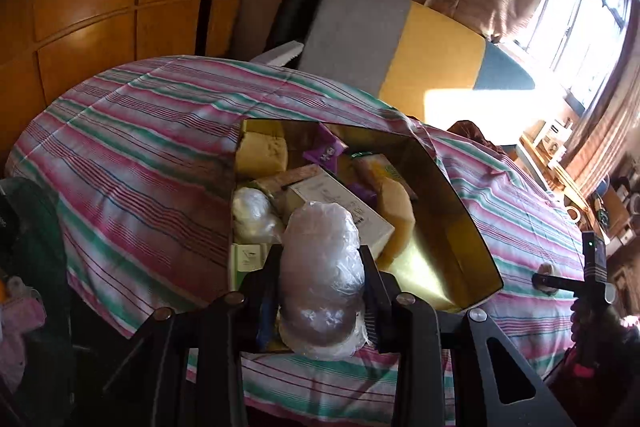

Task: Organize objects
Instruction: 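Drop the wrapped ball into the gold tray with the left gripper while the right holds the sock, then carry the white sock into the gold tray and release it with the right gripper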

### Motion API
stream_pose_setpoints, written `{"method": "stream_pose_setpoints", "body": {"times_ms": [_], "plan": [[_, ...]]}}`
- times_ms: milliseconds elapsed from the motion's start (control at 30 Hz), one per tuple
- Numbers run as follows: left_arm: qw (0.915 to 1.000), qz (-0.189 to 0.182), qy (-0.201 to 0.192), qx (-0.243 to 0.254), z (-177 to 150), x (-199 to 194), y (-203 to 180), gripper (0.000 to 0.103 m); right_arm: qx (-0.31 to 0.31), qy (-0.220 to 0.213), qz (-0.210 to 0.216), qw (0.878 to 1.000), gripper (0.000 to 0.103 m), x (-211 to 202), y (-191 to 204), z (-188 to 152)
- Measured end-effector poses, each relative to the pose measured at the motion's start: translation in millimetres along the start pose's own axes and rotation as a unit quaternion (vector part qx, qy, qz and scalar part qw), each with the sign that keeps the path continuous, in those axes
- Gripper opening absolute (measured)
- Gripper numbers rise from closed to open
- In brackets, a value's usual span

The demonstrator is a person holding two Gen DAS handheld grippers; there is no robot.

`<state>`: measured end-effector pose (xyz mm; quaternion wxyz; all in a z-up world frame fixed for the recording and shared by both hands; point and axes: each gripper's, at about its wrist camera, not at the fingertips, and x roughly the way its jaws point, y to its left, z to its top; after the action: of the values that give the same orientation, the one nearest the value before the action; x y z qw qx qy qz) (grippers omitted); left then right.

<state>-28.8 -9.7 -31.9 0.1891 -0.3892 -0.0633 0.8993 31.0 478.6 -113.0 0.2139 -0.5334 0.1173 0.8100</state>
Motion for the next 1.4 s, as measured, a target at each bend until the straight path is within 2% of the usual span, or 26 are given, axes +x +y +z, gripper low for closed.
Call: {"method": "stream_pose_setpoints", "body": {"times_ms": [133, 233, 400, 533, 667, 800, 1033, 1200, 1400], "plan": [[0.9981, -0.038, 0.004, 0.048, 3, 14, -40, 0.035, -0.002, 0.000, -0.001, 1.000, 0.073, -1, 0, -1], [0.9950, -0.045, 0.022, 0.086, 5, 35, -63, 0.036, -0.002, 0.000, -0.002, 1.000, 0.073, -2, -1, 0], [0.9900, -0.026, 0.049, 0.129, 2, 69, -76, 0.038, -0.003, 0.000, -0.003, 1.000, 0.073, -1, -1, 0], [0.9903, -0.027, 0.074, 0.114, -2, 81, -68, 0.041, -0.003, 0.000, -0.003, 1.000, 0.073, -1, -1, 0], [0.9917, -0.023, 0.067, 0.107, -6, 73, -61, 0.047, -0.004, 0.000, -0.003, 1.000, 0.073, -1, -1, 0], [0.9934, -0.017, 0.055, 0.100, -8, 63, -58, 0.047, -0.007, -0.002, -0.009, 1.000, 0.072, -1, 1, -1], [0.9958, 0.024, 0.021, 0.086, -3, 38, -51, 0.047, -0.013, -0.007, -0.021, 1.000, 0.070, -6, 8, 0], [0.9957, 0.048, -0.004, 0.079, 4, 19, -44, 0.051, -0.032, -0.032, 0.021, 0.999, 0.070, -32, 41, -2], [0.9951, 0.066, -0.013, 0.072, 5, 9, -38, 0.052, -0.084, -0.078, 0.096, 0.989, 0.070, -78, 115, -4]]}}
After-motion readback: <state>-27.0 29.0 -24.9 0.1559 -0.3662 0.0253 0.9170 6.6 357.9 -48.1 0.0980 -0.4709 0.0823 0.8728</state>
